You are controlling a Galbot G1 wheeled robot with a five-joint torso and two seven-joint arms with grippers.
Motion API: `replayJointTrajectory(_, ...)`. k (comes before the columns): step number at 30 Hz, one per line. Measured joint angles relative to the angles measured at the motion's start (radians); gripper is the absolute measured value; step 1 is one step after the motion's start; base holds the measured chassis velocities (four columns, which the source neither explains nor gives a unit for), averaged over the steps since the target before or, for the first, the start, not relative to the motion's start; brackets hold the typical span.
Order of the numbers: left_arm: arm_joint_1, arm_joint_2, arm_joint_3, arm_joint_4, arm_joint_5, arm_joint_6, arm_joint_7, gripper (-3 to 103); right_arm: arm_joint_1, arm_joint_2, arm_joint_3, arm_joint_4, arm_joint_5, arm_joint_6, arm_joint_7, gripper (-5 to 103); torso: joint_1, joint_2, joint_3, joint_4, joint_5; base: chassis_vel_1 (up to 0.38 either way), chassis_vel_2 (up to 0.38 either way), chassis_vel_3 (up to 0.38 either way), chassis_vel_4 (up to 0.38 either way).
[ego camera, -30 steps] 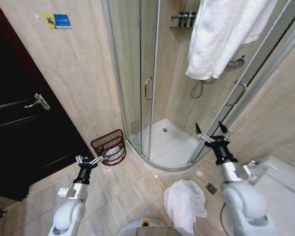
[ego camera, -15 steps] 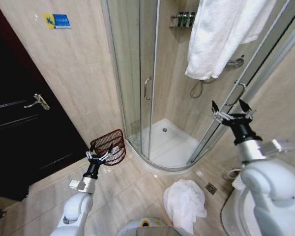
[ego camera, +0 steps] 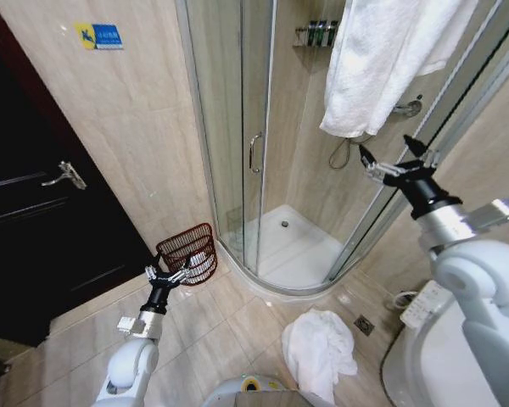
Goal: Discard the used towel into the hamper.
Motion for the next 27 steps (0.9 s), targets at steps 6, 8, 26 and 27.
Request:
replayJointTrajectory(6, 0.006, -0.012, -0.001, 0.006, 0.005, -0.01, -0.002, 100, 0.101, -0.096, -0.019, -0.106, 0.099, -0.012, -0.001, 100, 0.0, 0.0, 0.0, 0.0, 0.0003, 0.0, 0.0, 0.0, 0.0)
replayJointTrajectory(8, 0.004, -0.014, -0.001, 0.009, 0.01, -0.012, -0.003, 100, 0.157, -0.138, -0.037, -0.161, 0.172, -0.018, -0.017, 100, 0.0, 0.0, 0.0, -0.0002, 0.0003, 0.0, 0.0, 0.0, 0.0)
replayJointTrajectory(26, -0.01, -0.026, 0.012, 0.005, 0.038, -0.01, -0.003, 100, 0.326, -0.388, -0.1, -0.321, 0.584, -0.069, -0.238, 100, 0.0, 0.0, 0.0, 0.0, 0.0001, 0.0, 0.0, 0.0, 0.0)
replayJointTrajectory(27, -0.013, -0.025, 0.015, 0.006, 0.038, -0.01, -0.003, 100, 0.33, -0.404, -0.109, -0.325, 0.592, -0.069, -0.237, 100, 0.0, 0.0, 0.0, 0.0001, 0.0002, 0.0, 0.0, 0.0, 0.0)
